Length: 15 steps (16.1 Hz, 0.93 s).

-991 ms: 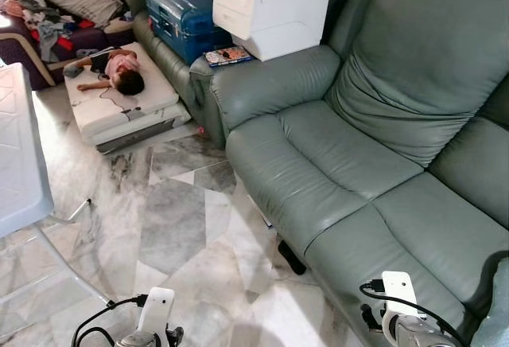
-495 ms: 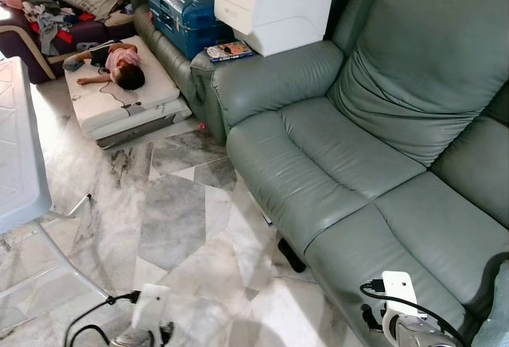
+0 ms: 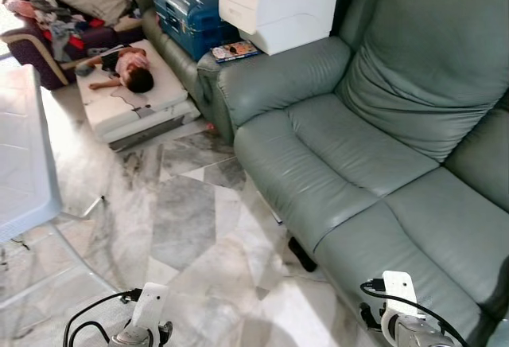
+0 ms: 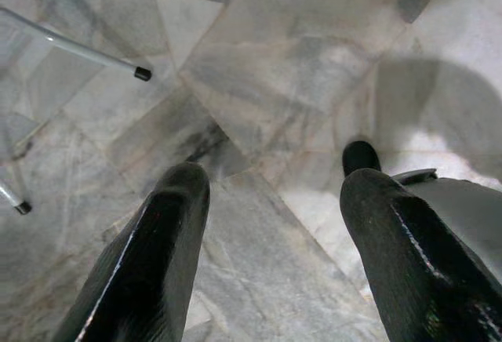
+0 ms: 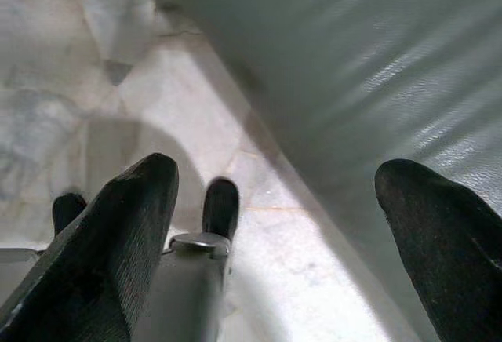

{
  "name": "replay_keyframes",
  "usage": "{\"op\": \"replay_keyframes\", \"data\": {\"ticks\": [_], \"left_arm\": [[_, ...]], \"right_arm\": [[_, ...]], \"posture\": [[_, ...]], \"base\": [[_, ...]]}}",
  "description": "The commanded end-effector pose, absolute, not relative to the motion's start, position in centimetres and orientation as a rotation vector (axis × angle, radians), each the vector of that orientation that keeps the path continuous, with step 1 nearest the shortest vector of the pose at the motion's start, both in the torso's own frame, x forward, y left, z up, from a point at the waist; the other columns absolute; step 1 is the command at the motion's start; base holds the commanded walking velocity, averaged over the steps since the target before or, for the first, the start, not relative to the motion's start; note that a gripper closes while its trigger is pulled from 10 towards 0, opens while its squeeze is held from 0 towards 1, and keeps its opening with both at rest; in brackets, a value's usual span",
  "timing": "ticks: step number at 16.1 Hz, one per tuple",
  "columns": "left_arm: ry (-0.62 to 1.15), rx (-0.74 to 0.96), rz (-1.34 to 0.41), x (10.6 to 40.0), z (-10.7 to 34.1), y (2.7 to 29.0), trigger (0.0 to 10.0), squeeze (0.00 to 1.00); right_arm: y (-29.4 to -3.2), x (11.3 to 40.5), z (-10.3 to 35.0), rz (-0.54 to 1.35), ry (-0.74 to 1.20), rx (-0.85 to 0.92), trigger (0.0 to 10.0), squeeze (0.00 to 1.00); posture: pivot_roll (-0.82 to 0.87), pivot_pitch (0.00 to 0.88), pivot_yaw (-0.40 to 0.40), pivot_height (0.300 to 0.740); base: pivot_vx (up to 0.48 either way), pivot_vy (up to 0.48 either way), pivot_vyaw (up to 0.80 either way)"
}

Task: Picking trash to rubbish bin

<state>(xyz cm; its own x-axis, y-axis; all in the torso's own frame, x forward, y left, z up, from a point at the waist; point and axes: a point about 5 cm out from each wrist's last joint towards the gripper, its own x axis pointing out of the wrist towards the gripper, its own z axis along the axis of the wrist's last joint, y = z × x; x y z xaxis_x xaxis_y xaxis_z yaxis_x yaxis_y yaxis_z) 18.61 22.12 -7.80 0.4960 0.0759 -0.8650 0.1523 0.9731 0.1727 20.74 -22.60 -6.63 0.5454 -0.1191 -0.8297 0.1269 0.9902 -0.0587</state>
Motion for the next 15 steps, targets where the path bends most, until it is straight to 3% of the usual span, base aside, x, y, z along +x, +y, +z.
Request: {"op": "replay_keyframes", "data": {"ticks": [1,15], "left_arm": [[1.066,0.26,-0.036,18.4,-7.76,22.81,10.0,0.0],[1.061,0.212,-0.009,18.3,-7.92,22.35,10.0,0.0]], "right_arm": [[-22.37,20.5,-6.82,-0.152,0.99,0.025,10.0,0.0],[-22.94,20.55,-6.65,-0.131,0.99,-0.02,10.0,0.0]], "posture": [[0.11,0.021,0.096,0.74],[0.09,0.037,0.046,0.74]], "base": [[0.0,0.0,0.0],[0.0,0.0,0.0]]}}
